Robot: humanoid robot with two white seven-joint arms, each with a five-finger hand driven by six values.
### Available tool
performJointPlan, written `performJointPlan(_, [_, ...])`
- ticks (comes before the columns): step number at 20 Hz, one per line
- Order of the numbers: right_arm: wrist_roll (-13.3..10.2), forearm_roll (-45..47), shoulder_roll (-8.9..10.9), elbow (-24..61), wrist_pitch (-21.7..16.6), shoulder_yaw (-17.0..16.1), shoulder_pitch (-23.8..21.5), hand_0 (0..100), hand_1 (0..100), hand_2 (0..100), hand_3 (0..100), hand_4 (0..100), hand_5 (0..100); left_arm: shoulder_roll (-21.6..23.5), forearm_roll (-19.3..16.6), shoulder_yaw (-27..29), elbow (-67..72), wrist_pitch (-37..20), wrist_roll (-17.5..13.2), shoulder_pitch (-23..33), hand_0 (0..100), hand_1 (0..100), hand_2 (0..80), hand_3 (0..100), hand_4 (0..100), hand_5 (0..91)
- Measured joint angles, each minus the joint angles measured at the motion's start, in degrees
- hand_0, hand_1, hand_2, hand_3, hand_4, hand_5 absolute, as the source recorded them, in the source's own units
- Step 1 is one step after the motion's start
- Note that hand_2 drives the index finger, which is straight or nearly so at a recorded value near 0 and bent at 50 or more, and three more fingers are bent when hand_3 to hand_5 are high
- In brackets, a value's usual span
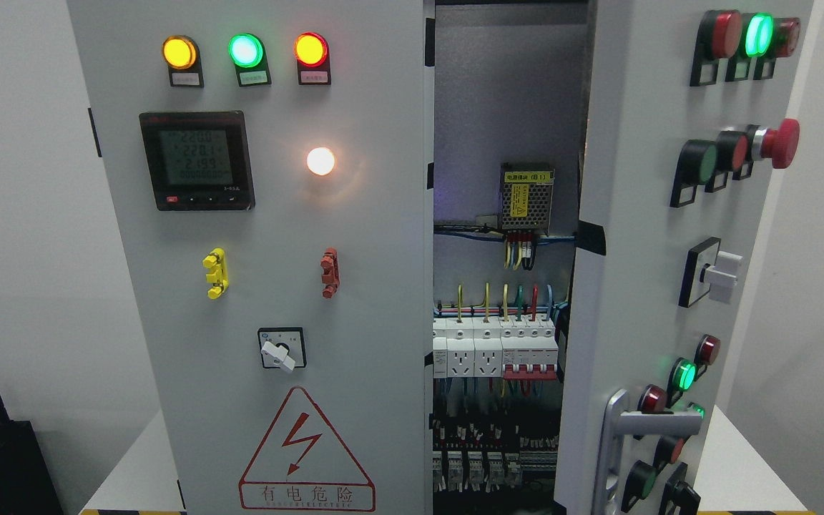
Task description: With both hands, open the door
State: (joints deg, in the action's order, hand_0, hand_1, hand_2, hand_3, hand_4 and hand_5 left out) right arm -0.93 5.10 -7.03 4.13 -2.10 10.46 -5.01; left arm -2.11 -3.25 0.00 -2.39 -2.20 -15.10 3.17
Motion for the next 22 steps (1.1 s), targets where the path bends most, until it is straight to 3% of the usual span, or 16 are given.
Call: performJointPlan(22, [0.1,0.0,0.00,0.0,0.0,0.0,0.0,0,0,0,0,0,0,0.0,-0.2,0.0,-5.0,-0.2,0.0,2.4,0,0,0.0,0,3,0.0])
